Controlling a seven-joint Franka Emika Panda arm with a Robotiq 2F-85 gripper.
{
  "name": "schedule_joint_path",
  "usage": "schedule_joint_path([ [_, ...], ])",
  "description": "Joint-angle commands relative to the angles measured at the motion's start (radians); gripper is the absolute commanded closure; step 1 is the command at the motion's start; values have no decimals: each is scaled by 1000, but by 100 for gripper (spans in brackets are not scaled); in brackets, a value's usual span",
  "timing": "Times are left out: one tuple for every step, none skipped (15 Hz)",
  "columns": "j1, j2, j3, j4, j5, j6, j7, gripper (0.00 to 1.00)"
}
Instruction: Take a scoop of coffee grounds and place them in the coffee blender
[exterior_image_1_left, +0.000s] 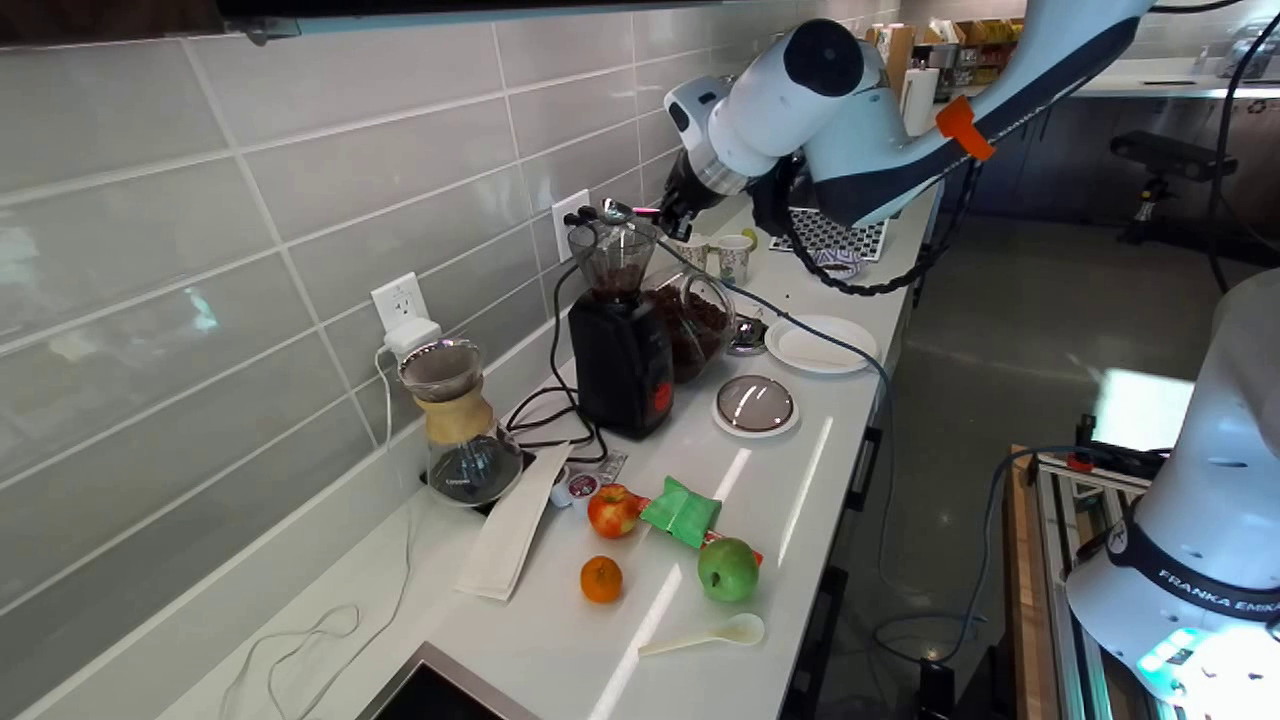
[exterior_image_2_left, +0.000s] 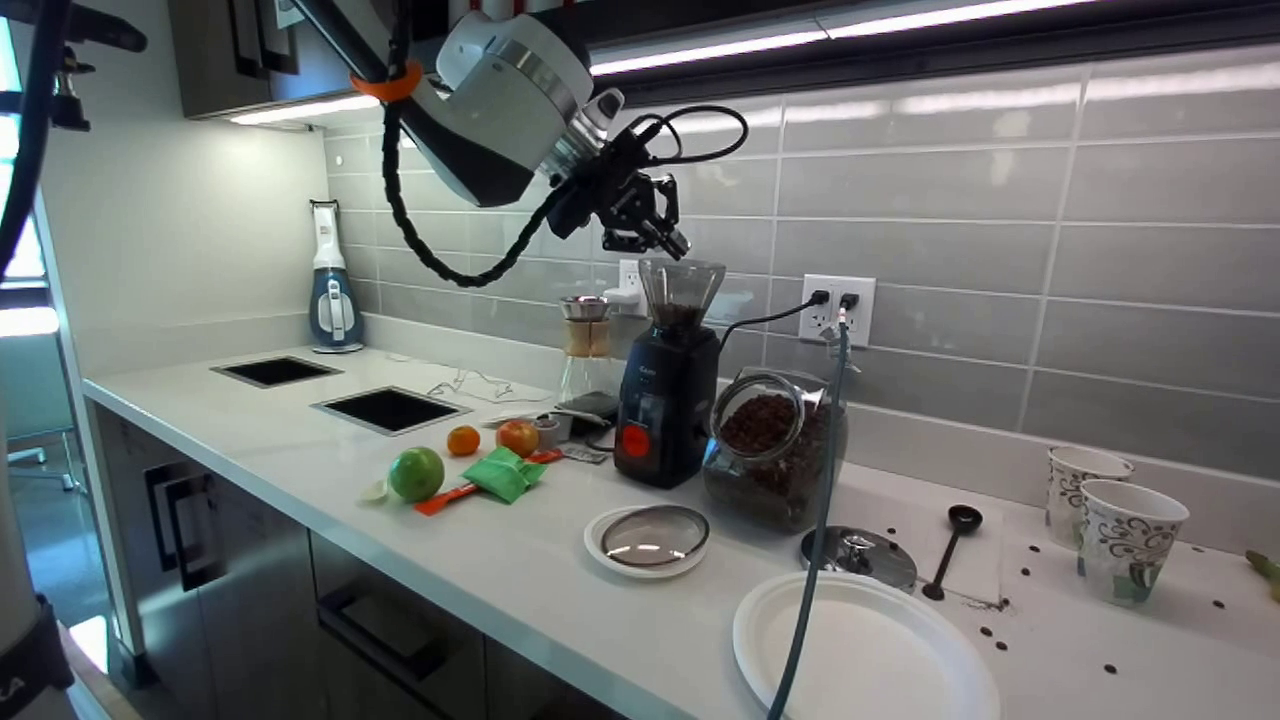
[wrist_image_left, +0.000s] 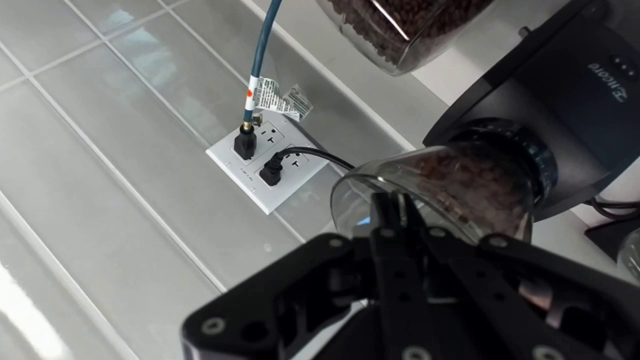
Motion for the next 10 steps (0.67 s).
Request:
schedule_joint_path([
  [4, 26, -24, 4, 148, 74, -125, 99],
  [5, 28, -27, 1, 189, 85, -155, 99],
  [7, 29, -30, -4, 234, 100, -191, 99],
  [9, 30, -32, -5, 271, 106, -218, 99],
  [11, 31, -34, -9, 318, 114, -255, 99],
  [16, 30, -34, -15, 370, 117, -291, 99],
  [20, 27, -33, -21, 420, 117, -325, 99],
  [-17, 23, 10, -26, 482, 114, -369, 99],
  [-15, 18, 15, -32, 540, 111, -407, 99],
  [-12, 12, 24, -41, 601, 106, -442, 99],
])
